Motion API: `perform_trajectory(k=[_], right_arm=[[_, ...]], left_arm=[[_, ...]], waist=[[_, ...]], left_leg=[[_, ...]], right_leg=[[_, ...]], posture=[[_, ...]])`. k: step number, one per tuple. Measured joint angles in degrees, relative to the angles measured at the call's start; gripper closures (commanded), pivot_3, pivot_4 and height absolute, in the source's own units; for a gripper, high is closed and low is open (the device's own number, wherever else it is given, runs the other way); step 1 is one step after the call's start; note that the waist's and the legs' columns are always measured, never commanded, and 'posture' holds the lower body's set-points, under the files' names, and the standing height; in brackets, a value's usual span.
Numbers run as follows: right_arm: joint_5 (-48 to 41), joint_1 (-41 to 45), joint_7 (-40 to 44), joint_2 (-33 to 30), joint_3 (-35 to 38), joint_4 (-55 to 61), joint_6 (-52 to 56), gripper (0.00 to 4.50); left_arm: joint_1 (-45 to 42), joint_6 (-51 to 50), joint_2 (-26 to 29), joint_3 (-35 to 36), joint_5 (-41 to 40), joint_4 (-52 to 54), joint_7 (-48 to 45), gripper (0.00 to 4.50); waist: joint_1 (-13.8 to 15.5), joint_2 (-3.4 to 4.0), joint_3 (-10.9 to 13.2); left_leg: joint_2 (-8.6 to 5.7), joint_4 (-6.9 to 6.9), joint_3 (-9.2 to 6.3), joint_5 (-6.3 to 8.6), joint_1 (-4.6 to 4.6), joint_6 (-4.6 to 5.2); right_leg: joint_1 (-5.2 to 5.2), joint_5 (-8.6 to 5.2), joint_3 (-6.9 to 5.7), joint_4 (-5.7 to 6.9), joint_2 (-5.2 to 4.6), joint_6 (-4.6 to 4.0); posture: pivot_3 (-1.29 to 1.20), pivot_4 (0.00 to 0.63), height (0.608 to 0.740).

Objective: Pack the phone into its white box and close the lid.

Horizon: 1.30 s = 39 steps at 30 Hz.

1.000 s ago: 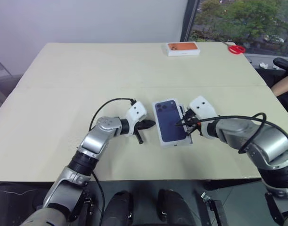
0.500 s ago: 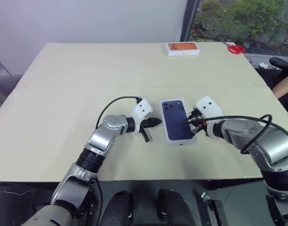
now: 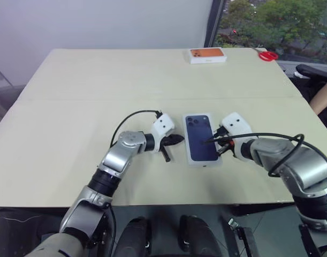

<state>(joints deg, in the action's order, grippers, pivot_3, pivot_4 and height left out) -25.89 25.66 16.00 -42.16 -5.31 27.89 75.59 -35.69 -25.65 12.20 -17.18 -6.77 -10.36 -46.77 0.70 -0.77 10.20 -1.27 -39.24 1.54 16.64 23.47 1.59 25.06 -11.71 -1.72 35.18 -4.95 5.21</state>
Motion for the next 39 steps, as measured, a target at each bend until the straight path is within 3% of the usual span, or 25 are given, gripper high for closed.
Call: perform_trajectory(k=[27,33,39], right_arm=[[4.3,0.0,1.9,1.8,0.5,-0.2,0.0,4.47],[4.3,-2.7,4.5,-3.9,6.4,2.9,0.4,4.47],[-0.4,-3.8,10.0,-4.3,11.6,10.3,0.3,4.47]], left_arm=[[-0.7,-1.7,-1.5,2.2,-0.2,-1.2,1.9,4.50],[-0.8,-3.5,3.5,5.3,-1.7,-0.8,0.8,4.50],[-6.3,-1.0,0.9,6.8,-1.3,-4.4,2.8,4.50]], waist=[[0.0,0.00,0.0],[0.0,0.00,0.0],[0.3,-0.02,0.0]], left_leg=[[-0.01,-0.01,0.00,0.00,0.00,0.00],[-0.01,-0.01,-0.01,0.00,-0.01,0.00],[-0.05,-0.04,-0.08,0.00,-0.03,0.00]], right_leg=[[0.00,0.00,0.00,0.01,0.01,0.00],[0.00,0.00,-0.01,0.03,0.01,0.00],[-0.13,0.00,-0.06,-0.05,-0.01,0.01]], posture=[[0.00,0.150,0.740],[0.00,0.150,0.740],[0.00,0.150,0.740]])
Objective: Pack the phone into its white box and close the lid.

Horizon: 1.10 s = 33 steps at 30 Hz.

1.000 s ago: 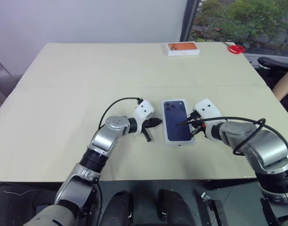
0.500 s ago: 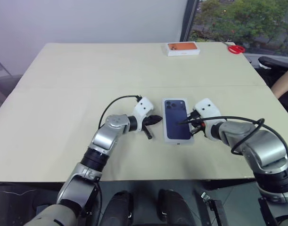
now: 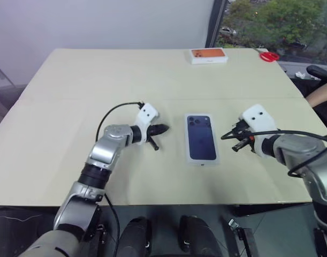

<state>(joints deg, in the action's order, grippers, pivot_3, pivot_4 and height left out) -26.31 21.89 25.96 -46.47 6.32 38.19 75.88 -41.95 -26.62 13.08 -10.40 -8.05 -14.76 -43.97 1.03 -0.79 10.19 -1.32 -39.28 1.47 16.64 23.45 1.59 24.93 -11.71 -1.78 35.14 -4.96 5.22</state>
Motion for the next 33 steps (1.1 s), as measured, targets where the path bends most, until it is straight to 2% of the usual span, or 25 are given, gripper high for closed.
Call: perform_trajectory(k=[3,6,11,18,24,28,33], right_arm=[[-2.6,-2.4,1.2,1.8,0.1,3.6,0.6,4.47],[-3.0,-5.0,-0.6,4.6,-3.3,4.5,2.0,4.47],[-2.0,-6.4,-3.9,6.4,-4.6,4.3,3.7,4.47],[-1.3,-8.0,-6.7,9.4,-4.1,3.8,4.7,4.47],[-0.4,-7.9,-8.0,9.7,-4.1,2.7,3.3,4.47],[3.3,-8.0,-10.1,9.7,-3.1,-0.1,-3.0,4.47],[6.6,-9.2,-9.7,10.5,2.3,-6.2,-16.9,4.47]], left_arm=[[-4.1,2.5,-4.0,-1.0,0.6,-4.4,0.8,4.50],[-9.5,4.7,-7.5,-3.3,3.4,-12.3,2.5,4.50],[-13.0,5.9,-10.0,-6.0,7.3,-22.9,4.1,4.50],[-14.4,5.6,-10.9,-8.6,10.2,-24.5,2.1,4.50],[-14.0,5.7,-10.7,-7.0,9.9,-24.3,2.3,4.50],[-9.8,7.6,-7.7,-0.6,6.0,-20.8,3.1,4.50],[1.4,9.4,4.3,8.7,1.0,-4.3,1.5,4.50]], waist=[[0.0,-0.02,0.0],[-0.2,-0.03,0.0],[-0.4,-0.03,0.0],[-0.2,-0.19,-0.2],[-0.2,-0.20,-0.3],[-0.8,-0.14,-0.3],[-0.9,-0.10,-0.3]], left_leg=[[-0.05,0.00,0.00,0.00,-0.01,0.00],[-0.07,-0.03,0.01,0.00,-0.04,0.00],[0.02,0.00,-0.01,0.02,-0.08,0.03],[0.05,0.00,-0.09,0.02,-0.18,0.03],[0.05,0.00,-0.09,0.02,-0.19,0.03],[0.07,0.06,-0.01,0.02,-0.10,0.03],[0.19,0.13,-0.02,0.00,-0.10,0.00]], right_leg=[[-0.02,0.00,0.00,-0.02,-0.04,0.01],[-0.06,0.00,0.01,0.00,-0.04,0.01],[-0.02,0.00,-0.01,0.06,0.07,0.02],[-0.18,-0.01,-0.01,0.02,0.12,0.01],[-0.19,-0.01,-0.01,0.02,0.06,0.01],[0.06,0.00,0.04,0.10,0.05,0.01],[0.15,0.00,0.06,0.18,0.20,0.00]], posture=[[0.00,0.150,0.740],[0.00,0.150,0.740],[0.00,0.150,0.740],[0.00,0.150,0.740],[0.00,0.150,0.740],[0.00,0.150,0.740],[0.00,0.150,0.740]])
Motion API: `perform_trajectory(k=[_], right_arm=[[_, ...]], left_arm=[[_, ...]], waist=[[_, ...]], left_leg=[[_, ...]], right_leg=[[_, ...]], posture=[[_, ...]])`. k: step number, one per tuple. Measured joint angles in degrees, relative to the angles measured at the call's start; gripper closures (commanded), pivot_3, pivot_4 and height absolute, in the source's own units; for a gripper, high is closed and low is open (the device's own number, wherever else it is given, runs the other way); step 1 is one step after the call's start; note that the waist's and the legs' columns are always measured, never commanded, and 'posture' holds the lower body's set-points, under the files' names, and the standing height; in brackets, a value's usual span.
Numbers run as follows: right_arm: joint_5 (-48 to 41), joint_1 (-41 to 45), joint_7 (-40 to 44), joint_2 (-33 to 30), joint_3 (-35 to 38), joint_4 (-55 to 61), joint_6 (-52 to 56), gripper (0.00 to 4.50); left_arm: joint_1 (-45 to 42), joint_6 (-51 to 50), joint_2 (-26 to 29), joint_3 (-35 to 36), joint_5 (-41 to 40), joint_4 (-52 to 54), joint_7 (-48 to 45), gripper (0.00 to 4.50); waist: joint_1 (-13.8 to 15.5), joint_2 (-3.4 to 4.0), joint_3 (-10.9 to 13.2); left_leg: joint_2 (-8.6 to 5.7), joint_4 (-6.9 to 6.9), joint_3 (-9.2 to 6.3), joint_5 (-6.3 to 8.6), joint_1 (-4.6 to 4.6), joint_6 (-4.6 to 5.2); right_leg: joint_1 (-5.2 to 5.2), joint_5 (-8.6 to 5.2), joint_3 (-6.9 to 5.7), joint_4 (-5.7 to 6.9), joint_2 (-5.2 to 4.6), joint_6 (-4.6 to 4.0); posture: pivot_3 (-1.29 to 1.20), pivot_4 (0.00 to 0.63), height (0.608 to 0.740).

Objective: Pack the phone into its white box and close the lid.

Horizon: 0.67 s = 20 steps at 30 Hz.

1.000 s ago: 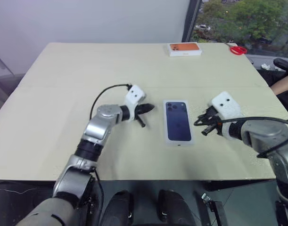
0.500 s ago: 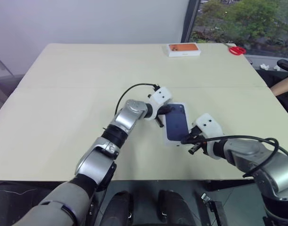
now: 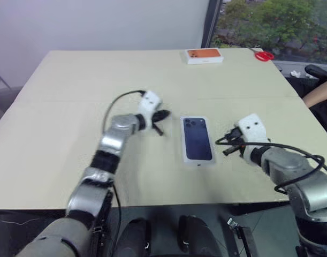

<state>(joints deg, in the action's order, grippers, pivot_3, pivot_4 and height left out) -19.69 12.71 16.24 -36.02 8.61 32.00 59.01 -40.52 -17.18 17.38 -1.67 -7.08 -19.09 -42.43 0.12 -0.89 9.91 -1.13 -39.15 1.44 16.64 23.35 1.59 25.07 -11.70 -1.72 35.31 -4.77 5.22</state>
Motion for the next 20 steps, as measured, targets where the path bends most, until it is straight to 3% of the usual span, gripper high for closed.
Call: perform_trajectory(k=[2,8,20], right_arm=[[0.0,-0.8,1.6,1.1,2.1,-3.6,-5.5,4.47],[-3.3,0.4,10.5,1.6,3.6,-10.6,-14.4,4.47],[-3.9,-0.1,15.6,1.4,3.3,-15.4,-20.2,4.47]], left_arm=[[6.4,-1.6,4.9,3.6,-2.8,6.5,-1.6,4.50],[21.3,-5.3,12.2,10.9,-7.7,16.1,-2.6,4.50],[28.9,-6.8,15.2,15.0,-11.2,20.1,-0.5,4.50]], waist=[[-0.1,0.02,0.0],[0.6,0.07,0.0],[0.5,0.06,0.0]], left_leg=[[0.00,-0.01,0.01,-0.01,-0.02,-0.01],[-0.10,-0.07,0.03,-0.02,-0.05,-0.05],[-0.12,-0.04,-0.01,-0.02,-0.07,-0.06]], right_leg=[[-0.03,0.00,0.02,-0.01,-0.03,0.00],[-0.19,0.00,-0.01,-0.14,-0.23,-0.02],[-0.19,-0.01,-0.01,-0.11,-0.35,-0.05]], posture=[[0.00,0.150,0.740],[0.00,0.150,0.740],[0.00,0.150,0.740]])
